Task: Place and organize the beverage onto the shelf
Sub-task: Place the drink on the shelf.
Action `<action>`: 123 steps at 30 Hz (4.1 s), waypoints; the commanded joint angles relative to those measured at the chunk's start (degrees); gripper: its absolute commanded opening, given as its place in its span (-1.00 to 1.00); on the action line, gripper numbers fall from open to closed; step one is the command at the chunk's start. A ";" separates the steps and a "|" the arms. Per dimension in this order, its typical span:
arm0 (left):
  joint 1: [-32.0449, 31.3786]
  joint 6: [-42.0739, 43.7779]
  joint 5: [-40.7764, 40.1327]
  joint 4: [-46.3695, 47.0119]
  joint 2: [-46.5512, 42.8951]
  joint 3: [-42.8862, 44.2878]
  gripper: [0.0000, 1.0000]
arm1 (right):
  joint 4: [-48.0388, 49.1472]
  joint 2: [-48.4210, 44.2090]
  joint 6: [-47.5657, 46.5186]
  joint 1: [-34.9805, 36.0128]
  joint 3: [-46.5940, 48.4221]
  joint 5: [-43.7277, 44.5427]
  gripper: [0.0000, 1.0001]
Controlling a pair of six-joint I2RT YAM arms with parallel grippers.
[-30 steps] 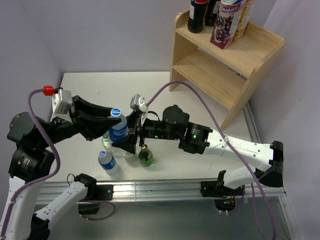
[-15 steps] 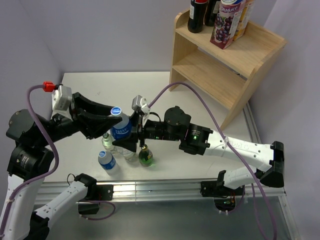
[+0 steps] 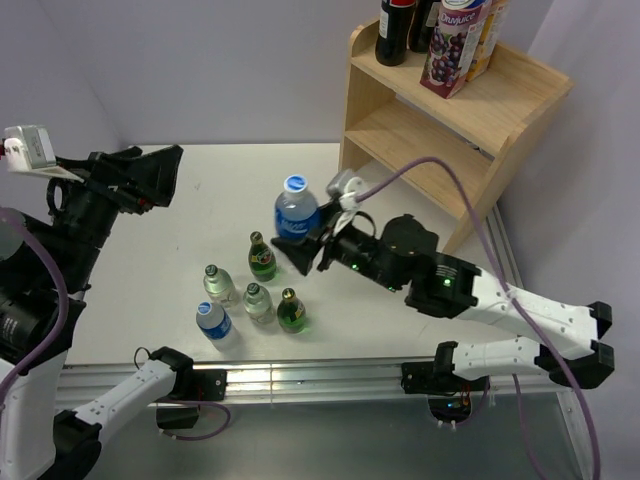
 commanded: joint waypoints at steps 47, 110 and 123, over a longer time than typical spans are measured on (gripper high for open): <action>0.10 2.70 -22.32 3.06 -17.27 -41.98 0.99 | -10.39 24.40 -9.35 -71.27 50.02 5.16 -1.00; 0.10 3.50 -22.23 4.29 -17.00 -43.48 0.99 | -13.47 25.28 -7.68 -80.41 49.14 -3.37 0.84; 0.10 0.34 -26.09 -0.01 -11.82 -39.18 0.99 | -15.76 17.48 -0.30 -80.24 44.49 -7.23 1.00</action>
